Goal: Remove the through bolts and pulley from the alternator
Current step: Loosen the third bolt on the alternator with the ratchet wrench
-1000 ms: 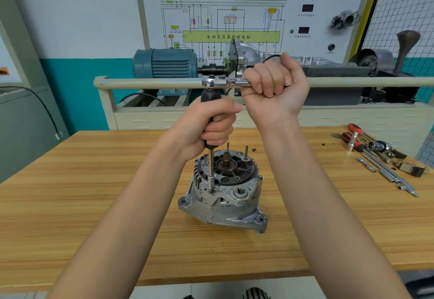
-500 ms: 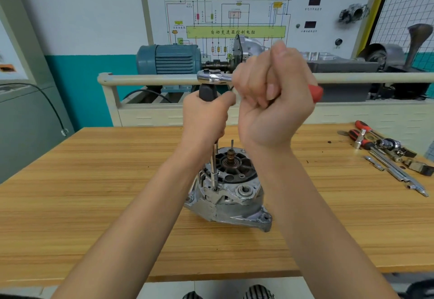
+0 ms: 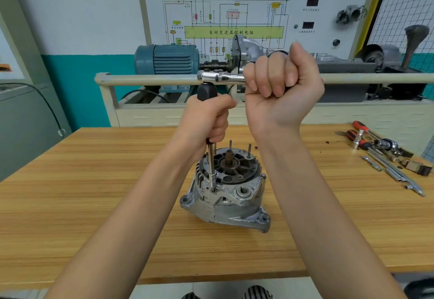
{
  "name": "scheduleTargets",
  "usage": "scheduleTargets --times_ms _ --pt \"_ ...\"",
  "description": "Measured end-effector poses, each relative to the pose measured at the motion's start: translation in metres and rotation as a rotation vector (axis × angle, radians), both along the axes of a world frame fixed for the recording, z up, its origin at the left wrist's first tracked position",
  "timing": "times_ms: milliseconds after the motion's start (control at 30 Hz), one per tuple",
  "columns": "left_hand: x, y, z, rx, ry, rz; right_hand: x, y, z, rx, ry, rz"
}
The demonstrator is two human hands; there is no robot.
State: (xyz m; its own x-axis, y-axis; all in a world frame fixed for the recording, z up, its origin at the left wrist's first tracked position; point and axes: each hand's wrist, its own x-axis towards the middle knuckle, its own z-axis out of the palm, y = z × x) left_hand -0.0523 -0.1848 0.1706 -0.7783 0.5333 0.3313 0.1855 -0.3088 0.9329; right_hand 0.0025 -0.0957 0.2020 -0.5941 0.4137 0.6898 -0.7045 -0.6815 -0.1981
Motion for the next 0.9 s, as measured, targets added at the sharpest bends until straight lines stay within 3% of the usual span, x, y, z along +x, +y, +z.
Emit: scheduleTargets --times_ms 133,233,300,467,533,667,900 --pt "0.005 0.012 -0.003 0.033 0.018 0.324 0.006 -0.016 -0.004 0.098 0.123 -0.205" --pt "0.005 0.013 -0.005 0.022 0.042 0.324 0.009 -0.016 -0.005 0.101 0.15 -0.234" --pt "0.003 0.006 -0.004 0.002 0.074 0.189 0.008 -0.008 -0.002 0.097 0.101 -0.154" --pt "-0.011 -0.016 0.0 0.018 0.024 -0.412 -0.007 0.014 0.005 -0.075 -0.083 0.244" --pt "-0.01 -0.015 0.0 0.009 0.003 -0.499 -0.013 0.017 0.004 -0.168 -0.097 0.369" --pt "-0.004 -0.005 -0.001 -0.052 0.026 -0.212 -0.013 0.017 0.002 -0.198 -0.082 0.287" --pt "0.006 0.016 -0.005 0.042 0.016 0.39 0.005 -0.009 -0.002 0.091 0.066 -0.154"
